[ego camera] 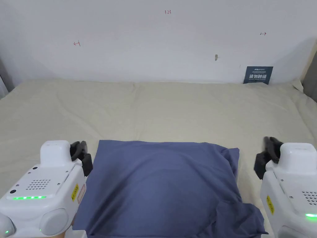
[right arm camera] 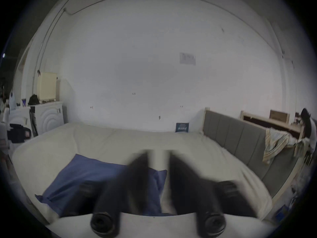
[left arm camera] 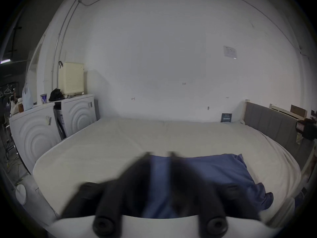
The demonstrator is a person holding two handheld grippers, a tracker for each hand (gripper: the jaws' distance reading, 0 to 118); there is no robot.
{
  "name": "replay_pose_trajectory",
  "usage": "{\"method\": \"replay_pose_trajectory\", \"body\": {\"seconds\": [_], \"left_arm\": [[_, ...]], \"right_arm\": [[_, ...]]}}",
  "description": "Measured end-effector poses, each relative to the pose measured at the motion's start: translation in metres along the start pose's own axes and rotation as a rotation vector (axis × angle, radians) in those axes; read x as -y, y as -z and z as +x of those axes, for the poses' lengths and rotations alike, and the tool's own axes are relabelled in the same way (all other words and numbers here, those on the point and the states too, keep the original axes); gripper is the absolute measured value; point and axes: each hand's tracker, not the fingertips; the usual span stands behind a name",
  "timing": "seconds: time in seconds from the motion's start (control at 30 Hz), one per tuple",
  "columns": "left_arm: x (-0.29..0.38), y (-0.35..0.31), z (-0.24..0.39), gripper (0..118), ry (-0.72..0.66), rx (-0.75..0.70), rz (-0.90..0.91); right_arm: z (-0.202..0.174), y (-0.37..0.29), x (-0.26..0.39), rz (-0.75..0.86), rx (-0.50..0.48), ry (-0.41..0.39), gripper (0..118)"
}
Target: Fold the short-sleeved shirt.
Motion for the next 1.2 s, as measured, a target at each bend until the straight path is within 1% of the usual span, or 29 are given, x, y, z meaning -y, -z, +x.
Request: {"method": "replay_pose_trajectory", "body": {"seconds": [0.03,0.07,0.1,0.17,0.23,0.27,0.43,0.53,0.63,0.7,0.73,0.77,0.8,0.83,0.87,0.9,0.97,1.07,1.1,1.13,1.2], "left_arm": [[0.002,-0.001,0.003,0,-0.009,-0.016,-0.004],[0.002,-0.002,0.001,0,-0.017,0.012,0.002],[0.003,-0.002,0.001,0,-0.032,0.046,-0.019],[0.007,-0.002,0.001,0,-0.056,0.047,-0.021],[0.01,0.001,-0.004,0,-0.062,0.049,-0.057],[0.013,0.001,-0.006,0,-0.058,0.046,-0.069],[0.037,0.009,-0.03,0,-0.105,0.056,-0.274],[0.059,0.012,-0.05,0,-0.161,0.056,-0.415],[0.087,0.018,-0.069,0,-0.174,0.053,-0.586],[0.105,0.019,-0.082,0,-0.211,0.045,-0.628],[0.113,0.02,-0.087,8,-0.227,0.04,-0.678],[0.121,0.023,-0.094,35,-0.261,0.034,-0.715],[0.128,0.026,-0.099,65,-0.284,0.029,-0.745],[0.136,0.029,-0.104,89,-0.312,0.011,-0.785],[0.143,0.03,-0.108,97,-0.34,-0.004,-0.799],[0.148,0.032,-0.11,99,-0.356,-0.013,-0.813],[0.158,0.035,-0.112,99,-0.325,-0.011,-0.807],[0.175,0.043,-0.109,98,-0.243,-0.05,-0.856],[0.18,0.046,-0.107,94,-0.225,-0.052,-0.865],[0.183,0.046,-0.103,78,-0.196,-0.049,-0.877],[0.19,0.047,-0.098,44,-0.182,-0.042,-0.855]], "right_arm": [[0.001,-0.002,-0.001,0.024,0.005,0.009,0],[0.003,-0.003,0.0,0.019,-0.052,0.02,0],[0.004,-0.002,0.0,0.009,-0.063,0.017,0],[-0.001,-0.001,0.003,0.012,-0.051,-0.003,0],[0.0,0.001,0.006,0.008,-0.059,-0.009,0],[-0.006,-0.001,0.004,0.001,-0.063,-0.006,0],[-0.006,0.001,0.012,-0.039,-0.072,0.03,0],[-0.005,0.002,0.019,-0.065,-0.074,0.029,0],[-0.004,0.002,0.026,-0.09,-0.077,0.017,0],[-0.004,0.003,0.031,-0.108,-0.08,0.006,0],[-0.003,0.003,0.033,-0.119,-0.079,0.002,0],[-0.003,0.003,0.036,-0.127,-0.078,0.004,0],[-0.002,0.004,0.038,-0.132,-0.078,0.009,0],[-0.002,0.004,0.039,-0.141,-0.078,0.015,0],[-0.002,0.005,0.041,-0.149,-0.076,0.017,0],[-0.001,0.006,0.043,-0.154,-0.075,0.019,0],[0.001,0.006,0.046,-0.166,-0.069,0.023,0],[0.006,0.007,0.049,-0.183,-0.054,0.036,0],[0.008,0.007,0.05,-0.187,-0.049,0.04,0],[0.01,0.007,0.052,-0.19,-0.043,0.042,0],[0.014,0.006,0.054,-0.201,-0.03,0.04,0]]}}
